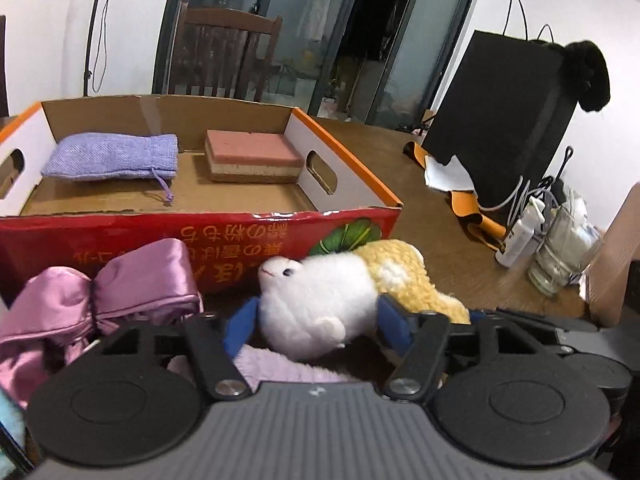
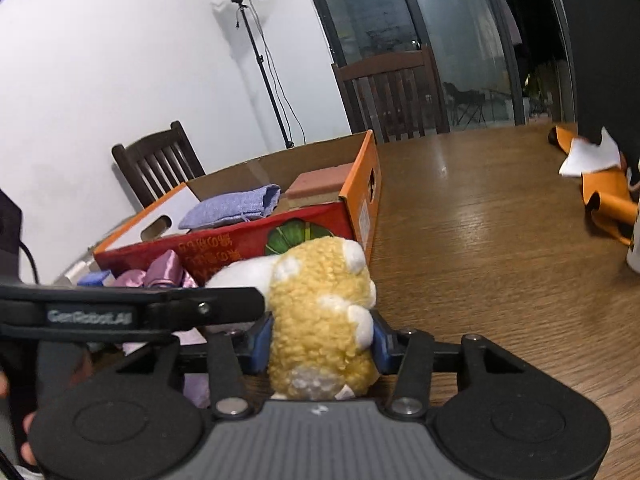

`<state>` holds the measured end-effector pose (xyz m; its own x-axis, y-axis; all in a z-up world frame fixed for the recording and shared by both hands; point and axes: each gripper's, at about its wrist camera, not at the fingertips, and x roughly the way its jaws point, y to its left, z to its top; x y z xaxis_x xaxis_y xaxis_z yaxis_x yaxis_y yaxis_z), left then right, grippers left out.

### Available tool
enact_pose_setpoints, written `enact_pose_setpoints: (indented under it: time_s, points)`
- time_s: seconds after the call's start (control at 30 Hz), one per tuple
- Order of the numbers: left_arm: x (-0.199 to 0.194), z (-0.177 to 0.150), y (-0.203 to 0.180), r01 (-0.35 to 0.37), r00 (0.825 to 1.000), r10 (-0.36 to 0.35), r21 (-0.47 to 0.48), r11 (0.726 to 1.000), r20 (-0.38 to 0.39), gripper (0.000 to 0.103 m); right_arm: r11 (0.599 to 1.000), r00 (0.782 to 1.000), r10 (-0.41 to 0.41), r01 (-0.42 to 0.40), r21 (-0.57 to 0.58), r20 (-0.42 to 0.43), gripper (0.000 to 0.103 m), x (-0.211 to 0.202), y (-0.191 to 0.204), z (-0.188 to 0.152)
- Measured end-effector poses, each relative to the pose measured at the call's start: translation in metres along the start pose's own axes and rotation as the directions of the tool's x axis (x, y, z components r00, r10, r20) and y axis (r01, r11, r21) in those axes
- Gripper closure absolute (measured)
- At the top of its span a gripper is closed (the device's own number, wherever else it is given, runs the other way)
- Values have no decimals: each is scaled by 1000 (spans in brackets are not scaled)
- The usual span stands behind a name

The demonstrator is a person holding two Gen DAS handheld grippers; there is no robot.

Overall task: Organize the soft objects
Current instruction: 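Close both tools on the yellow-and-white plush toy, then lift the plush toy with both tools and carry it into the box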

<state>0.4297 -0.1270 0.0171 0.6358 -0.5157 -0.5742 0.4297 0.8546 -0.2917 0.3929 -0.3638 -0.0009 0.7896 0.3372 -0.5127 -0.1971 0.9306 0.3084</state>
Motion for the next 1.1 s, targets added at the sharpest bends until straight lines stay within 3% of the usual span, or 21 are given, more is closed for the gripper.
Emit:
enact_pose_setpoints:
  time_s: [0.13,0.3,0.4,0.5,0.8,0.93,1.1]
  points:
    - [2,0,6,26,1000,-26,-37,999,7,45,999,1000,23,-23,45,8,57,1,-6,-1]
    - [-8,4,-3,18,1000,-17,-31,999,25,47,1000,999,-7,7,-5,36,57,-6,6,-1]
    - [-36,5,-10,38,997,-35,-33,999,75,47,999,996,-23,27,-46,86,57,-29,23,0]
    - [-73,-2,-16,52,991,-50,-13,999,122,47,999,993,14,-9,-43,119,57,-57,38,-5]
    - [-161,-52,-25,43,981,-41,-5,999,191,47,993,988,95,-86,-81,121,57,-122,89,-38]
    - [-187,-69,-22,46,977,-47,11,999,209,47,990,985,135,-129,-64,107,57,-137,99,-46]
    - [-198,-68,-14,77,971,-74,-5,997,226,52,988,983,150,-144,-57,106,57,-144,109,-48]
